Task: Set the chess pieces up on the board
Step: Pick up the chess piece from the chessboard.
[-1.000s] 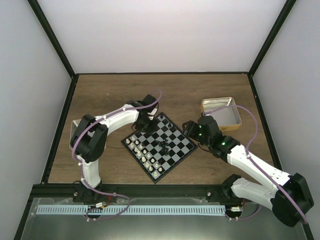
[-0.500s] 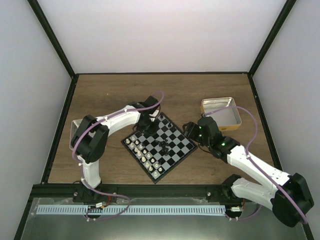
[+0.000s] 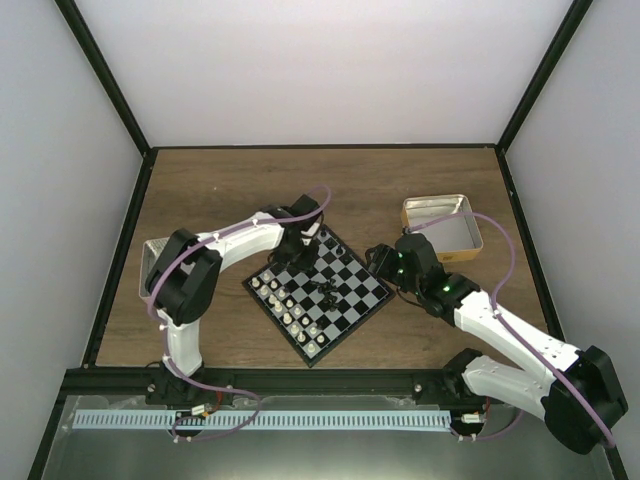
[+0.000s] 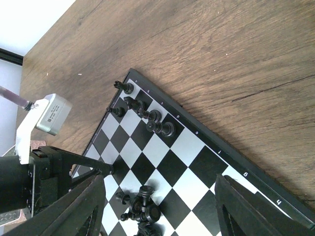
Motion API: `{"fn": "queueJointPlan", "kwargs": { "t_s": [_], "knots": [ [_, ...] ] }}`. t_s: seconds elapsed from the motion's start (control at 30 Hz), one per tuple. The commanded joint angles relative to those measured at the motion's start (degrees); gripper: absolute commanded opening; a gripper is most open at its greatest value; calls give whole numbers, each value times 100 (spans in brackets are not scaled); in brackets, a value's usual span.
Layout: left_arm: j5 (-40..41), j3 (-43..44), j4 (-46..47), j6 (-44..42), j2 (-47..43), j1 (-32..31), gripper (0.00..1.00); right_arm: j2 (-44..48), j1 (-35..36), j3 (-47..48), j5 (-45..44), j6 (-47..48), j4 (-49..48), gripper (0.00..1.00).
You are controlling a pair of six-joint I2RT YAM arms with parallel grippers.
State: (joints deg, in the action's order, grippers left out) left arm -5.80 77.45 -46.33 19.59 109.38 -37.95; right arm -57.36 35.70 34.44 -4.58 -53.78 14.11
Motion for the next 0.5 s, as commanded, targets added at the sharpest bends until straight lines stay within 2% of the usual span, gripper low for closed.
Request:
{"fn": "queueJointPlan", "kwargs": {
  "t_s": [0.0,0.1,0.47],
  "knots": [
    [27,49,-17,-17,119,-70,14,76,-6,-31,-174,2,2,62],
    [106,133,-17,-9,98,-104,9,85,-6,-33,-192,1,17,63],
    [502,1025,5,98,453,-242,9,146,-11,-80,-344,-25,40,62]
  ]
}}
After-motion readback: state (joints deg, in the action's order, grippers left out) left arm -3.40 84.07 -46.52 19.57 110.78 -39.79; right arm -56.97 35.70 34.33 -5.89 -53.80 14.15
